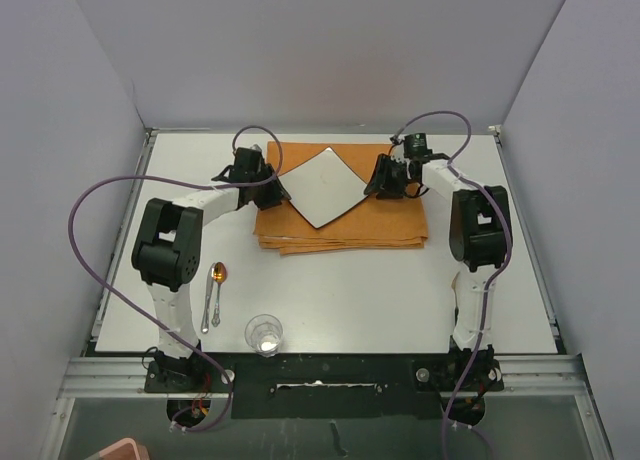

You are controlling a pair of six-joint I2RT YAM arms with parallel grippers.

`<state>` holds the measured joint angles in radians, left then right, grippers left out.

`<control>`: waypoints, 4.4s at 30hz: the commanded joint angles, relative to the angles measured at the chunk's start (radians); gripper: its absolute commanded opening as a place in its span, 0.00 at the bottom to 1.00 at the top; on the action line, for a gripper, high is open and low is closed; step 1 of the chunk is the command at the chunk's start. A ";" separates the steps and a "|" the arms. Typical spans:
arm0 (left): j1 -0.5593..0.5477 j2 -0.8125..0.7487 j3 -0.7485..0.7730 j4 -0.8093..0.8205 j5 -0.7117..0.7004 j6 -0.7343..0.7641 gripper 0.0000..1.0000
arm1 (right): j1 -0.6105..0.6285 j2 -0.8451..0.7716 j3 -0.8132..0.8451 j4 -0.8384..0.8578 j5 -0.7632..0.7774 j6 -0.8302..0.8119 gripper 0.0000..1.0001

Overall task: Set the dinner table for one person
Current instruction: Place the plate on the napkin, then adjust the napkin at the center of the board.

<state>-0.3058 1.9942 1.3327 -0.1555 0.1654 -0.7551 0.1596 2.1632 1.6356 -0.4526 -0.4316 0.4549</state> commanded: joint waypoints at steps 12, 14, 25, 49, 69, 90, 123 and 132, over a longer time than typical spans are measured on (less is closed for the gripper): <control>0.016 0.039 0.037 0.082 0.026 -0.020 0.31 | 0.034 0.086 0.091 0.043 -0.056 0.027 0.42; 0.020 0.033 0.013 0.110 0.030 -0.034 0.31 | 0.034 0.072 0.092 0.047 -0.061 0.023 0.42; 0.029 0.050 -0.035 0.193 0.071 -0.124 0.29 | 0.033 0.040 0.097 0.054 -0.112 0.010 0.00; 0.060 -0.055 -0.085 0.197 0.088 -0.079 0.29 | 0.023 -0.468 -0.385 0.185 0.320 0.094 0.00; 0.097 -0.132 -0.134 0.198 0.101 -0.073 0.29 | 0.304 -0.427 -0.538 0.116 0.568 0.677 0.00; 0.107 -0.173 -0.056 0.038 -0.025 0.057 0.25 | 0.306 -0.364 -0.176 -0.127 0.673 0.317 0.69; -0.091 0.253 0.291 -0.634 -0.371 0.357 0.00 | 0.223 -0.587 -0.114 -0.031 0.613 0.132 0.64; -0.134 0.239 0.274 -0.632 -0.330 0.349 0.00 | 0.084 -0.432 -0.051 -0.022 0.529 0.059 0.65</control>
<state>-0.4076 2.1658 1.6463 -0.7502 -0.3321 -0.3771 0.2775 1.6566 1.5249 -0.5240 0.1593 0.5751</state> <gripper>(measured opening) 0.006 0.651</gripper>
